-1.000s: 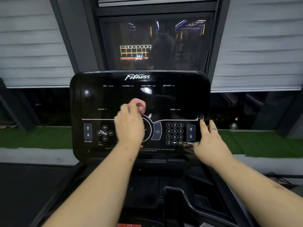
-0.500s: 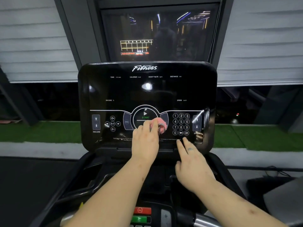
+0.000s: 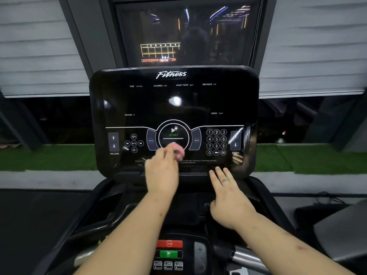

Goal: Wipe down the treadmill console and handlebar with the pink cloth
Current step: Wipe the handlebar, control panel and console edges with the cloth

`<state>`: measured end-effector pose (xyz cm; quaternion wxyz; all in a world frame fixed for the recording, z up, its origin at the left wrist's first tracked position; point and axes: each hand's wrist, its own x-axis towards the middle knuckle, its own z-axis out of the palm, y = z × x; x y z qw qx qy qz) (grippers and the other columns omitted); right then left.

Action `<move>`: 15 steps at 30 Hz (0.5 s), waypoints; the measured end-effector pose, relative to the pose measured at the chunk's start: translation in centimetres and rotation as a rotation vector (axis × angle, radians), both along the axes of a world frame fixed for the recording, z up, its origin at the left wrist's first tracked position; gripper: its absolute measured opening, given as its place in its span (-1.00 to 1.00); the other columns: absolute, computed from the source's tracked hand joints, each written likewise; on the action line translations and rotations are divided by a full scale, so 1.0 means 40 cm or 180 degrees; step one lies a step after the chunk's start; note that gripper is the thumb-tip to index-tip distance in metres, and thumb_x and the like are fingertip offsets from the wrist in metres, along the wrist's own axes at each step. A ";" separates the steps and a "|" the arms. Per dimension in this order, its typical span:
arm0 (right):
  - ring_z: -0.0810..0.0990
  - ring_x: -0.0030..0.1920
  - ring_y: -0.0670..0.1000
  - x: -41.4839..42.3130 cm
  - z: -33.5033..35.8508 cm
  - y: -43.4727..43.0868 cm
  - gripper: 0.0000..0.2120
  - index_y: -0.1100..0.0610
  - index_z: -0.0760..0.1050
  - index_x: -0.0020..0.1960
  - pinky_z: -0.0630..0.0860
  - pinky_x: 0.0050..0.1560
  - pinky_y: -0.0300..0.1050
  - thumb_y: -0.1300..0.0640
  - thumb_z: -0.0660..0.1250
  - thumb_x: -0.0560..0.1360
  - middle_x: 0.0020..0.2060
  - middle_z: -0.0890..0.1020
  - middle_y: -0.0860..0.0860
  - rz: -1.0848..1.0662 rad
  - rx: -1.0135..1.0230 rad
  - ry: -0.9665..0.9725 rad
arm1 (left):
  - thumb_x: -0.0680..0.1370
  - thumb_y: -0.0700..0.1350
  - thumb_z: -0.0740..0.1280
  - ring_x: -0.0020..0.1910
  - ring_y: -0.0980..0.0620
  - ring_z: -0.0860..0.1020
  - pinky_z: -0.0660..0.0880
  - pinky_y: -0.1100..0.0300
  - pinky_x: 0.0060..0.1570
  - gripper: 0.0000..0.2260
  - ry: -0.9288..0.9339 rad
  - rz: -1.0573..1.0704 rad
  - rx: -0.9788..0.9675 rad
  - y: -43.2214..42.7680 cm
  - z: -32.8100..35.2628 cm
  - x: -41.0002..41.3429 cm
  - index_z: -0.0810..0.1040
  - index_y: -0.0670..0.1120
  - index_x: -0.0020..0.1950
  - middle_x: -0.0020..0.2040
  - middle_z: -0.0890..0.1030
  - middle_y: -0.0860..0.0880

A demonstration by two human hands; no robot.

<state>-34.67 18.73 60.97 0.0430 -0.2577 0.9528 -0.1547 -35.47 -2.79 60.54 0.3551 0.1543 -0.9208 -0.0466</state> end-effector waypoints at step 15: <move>0.10 0.61 0.07 -0.049 0.000 0.175 -0.17 0.07 -0.06 0.66 0.28 0.52 0.03 0.28 0.22 0.48 0.65 -0.09 0.03 -0.1024 -0.0656 -0.0038 | 0.50 -0.09 0.46 -0.16 -0.05 0.56 0.43 0.02 -0.10 -0.59 -0.0265 -0.0972 -0.0738 0.297 0.035 -0.126 0.54 -0.07 0.35 0.02 0.57 -0.04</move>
